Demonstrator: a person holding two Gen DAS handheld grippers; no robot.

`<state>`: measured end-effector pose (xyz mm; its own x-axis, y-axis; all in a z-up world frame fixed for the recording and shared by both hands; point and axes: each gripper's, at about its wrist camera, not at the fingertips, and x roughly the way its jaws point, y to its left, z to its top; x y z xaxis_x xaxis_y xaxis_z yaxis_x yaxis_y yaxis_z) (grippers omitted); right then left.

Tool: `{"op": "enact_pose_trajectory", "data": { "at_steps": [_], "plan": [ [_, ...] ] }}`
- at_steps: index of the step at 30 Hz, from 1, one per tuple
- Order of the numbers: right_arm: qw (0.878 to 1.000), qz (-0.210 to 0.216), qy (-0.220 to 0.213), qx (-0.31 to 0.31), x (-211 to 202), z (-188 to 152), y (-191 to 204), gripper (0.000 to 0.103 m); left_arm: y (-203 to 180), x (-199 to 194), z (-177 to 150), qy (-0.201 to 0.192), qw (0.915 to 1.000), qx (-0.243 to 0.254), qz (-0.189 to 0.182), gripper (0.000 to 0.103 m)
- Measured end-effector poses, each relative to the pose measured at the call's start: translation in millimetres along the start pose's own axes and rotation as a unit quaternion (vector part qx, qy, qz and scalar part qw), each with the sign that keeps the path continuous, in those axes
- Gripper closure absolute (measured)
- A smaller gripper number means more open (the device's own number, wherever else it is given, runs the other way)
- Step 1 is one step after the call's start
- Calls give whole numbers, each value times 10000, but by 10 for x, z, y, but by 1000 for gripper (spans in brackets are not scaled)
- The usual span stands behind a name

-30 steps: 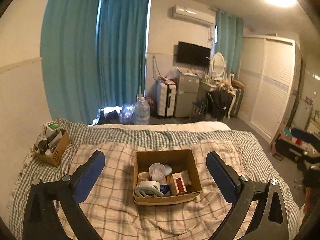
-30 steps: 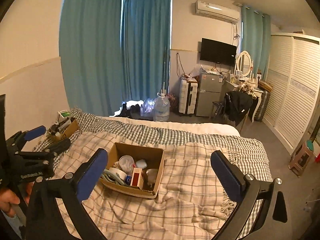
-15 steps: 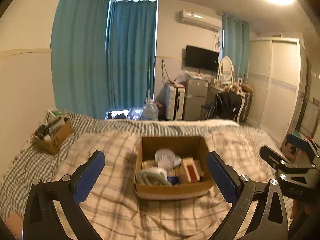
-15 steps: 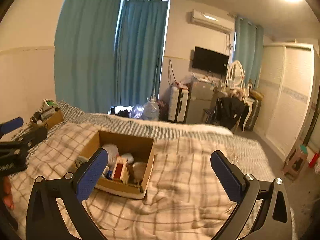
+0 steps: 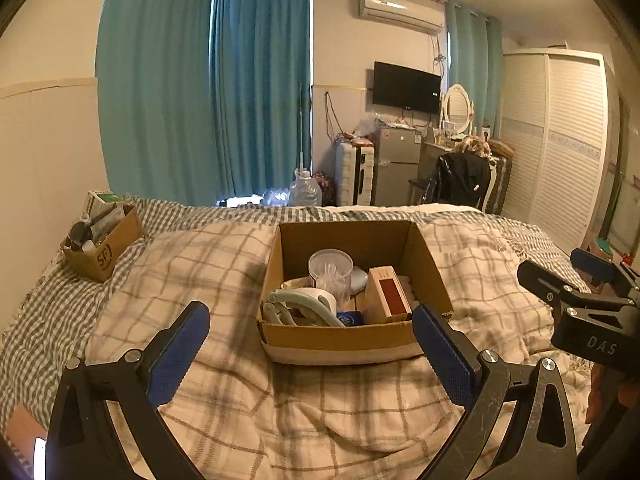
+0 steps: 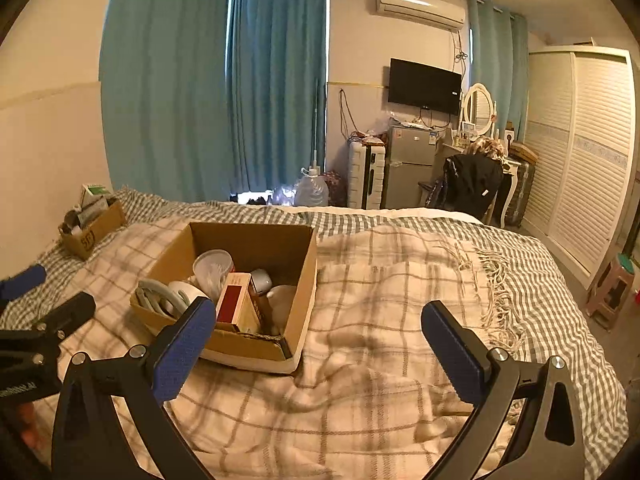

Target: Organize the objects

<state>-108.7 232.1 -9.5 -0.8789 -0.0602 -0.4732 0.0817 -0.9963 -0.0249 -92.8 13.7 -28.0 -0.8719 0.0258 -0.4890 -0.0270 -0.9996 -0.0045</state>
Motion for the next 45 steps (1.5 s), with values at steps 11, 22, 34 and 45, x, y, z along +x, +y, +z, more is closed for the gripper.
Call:
{"op": "enact_pose_trajectory", "data": {
  "at_steps": [11,22,34,45],
  "plan": [
    [10000,-30,9,-62,-12,2,41,0,0,22,-14,66,10000,14,-8,0],
    [9999,-6,45,-148,6,-6,100,1,48,34,-22,89,9999,-38,61,0],
    [9999,6,78,-151,22,-29,114,0,64,45,-39,101,9999,-37,65,0],
    [9998,12,94,-162,18,-40,119,0,84,45,-38,106,9999,-49,106,0]
  ]
}}
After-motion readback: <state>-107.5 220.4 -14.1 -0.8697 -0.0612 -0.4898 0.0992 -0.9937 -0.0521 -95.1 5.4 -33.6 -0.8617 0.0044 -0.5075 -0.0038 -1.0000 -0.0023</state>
